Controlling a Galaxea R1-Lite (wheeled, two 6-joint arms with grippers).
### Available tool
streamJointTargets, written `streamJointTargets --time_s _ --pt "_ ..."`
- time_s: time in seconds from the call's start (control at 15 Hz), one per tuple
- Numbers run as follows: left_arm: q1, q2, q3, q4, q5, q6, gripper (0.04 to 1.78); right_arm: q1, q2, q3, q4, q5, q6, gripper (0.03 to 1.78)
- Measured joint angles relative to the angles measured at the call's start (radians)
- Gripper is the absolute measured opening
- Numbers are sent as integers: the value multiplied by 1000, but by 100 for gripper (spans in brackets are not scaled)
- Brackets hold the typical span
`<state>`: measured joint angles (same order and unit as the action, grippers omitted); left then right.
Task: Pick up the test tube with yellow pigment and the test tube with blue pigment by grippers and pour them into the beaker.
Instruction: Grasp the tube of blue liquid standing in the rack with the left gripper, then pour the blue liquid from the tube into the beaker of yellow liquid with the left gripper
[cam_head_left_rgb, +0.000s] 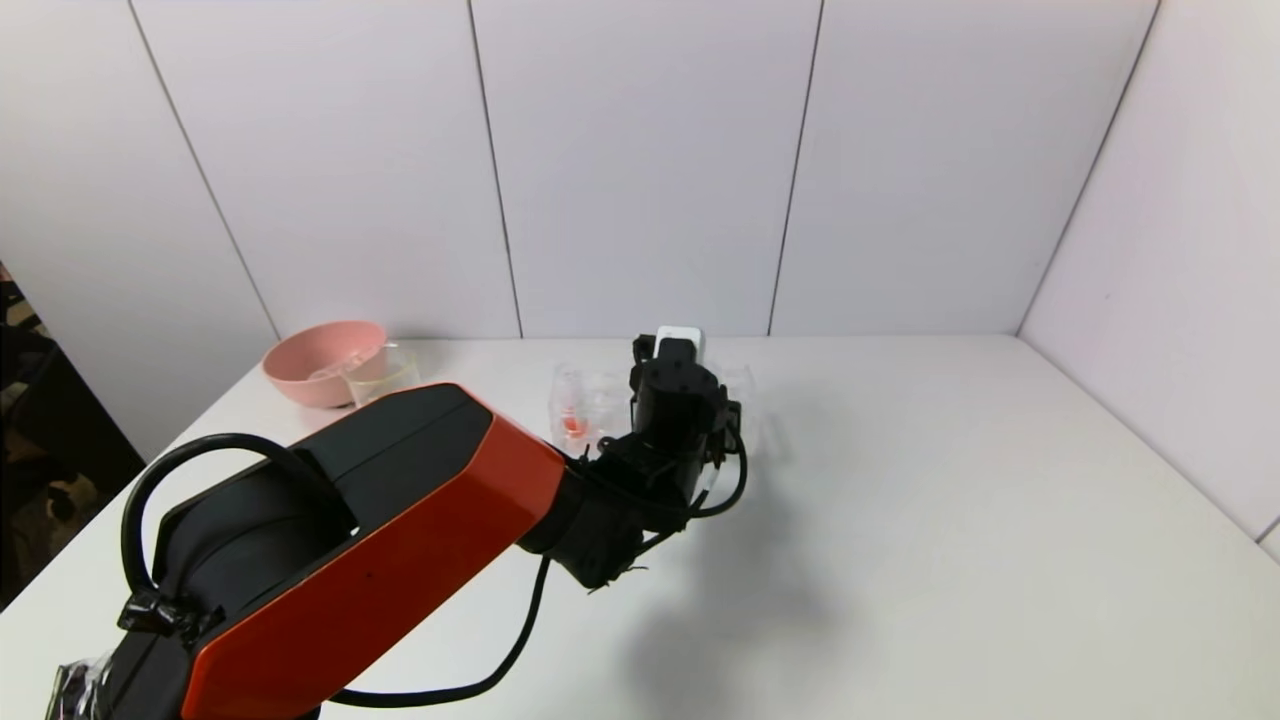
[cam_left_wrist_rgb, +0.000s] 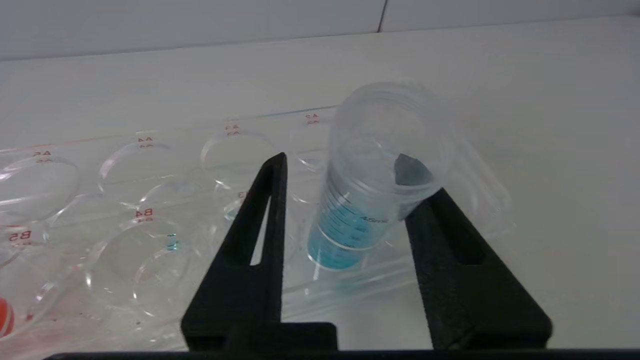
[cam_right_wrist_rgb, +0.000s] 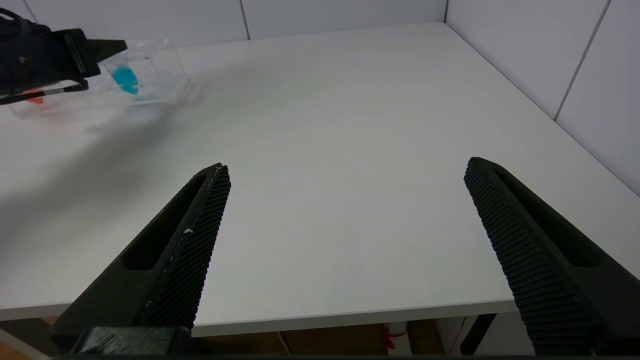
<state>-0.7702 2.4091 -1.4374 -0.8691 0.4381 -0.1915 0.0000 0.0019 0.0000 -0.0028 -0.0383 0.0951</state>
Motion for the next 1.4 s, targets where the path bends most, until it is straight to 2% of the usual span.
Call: streamJointTargets --time_s 0.07,0.2,0.87,1.4 --pt "0 0 -1 0 -2 0 54 0 0 0 0 0 0 171" --pt "1 0 -6 6 -2 1 45 0 0 0 0 0 0 171" --pt "0 -24 -30 62 1 0 45 0 0 0 0 0 0 171" --pt "-29 -115 -59 184 4 11 45 0 0 0 0 0 0 171"
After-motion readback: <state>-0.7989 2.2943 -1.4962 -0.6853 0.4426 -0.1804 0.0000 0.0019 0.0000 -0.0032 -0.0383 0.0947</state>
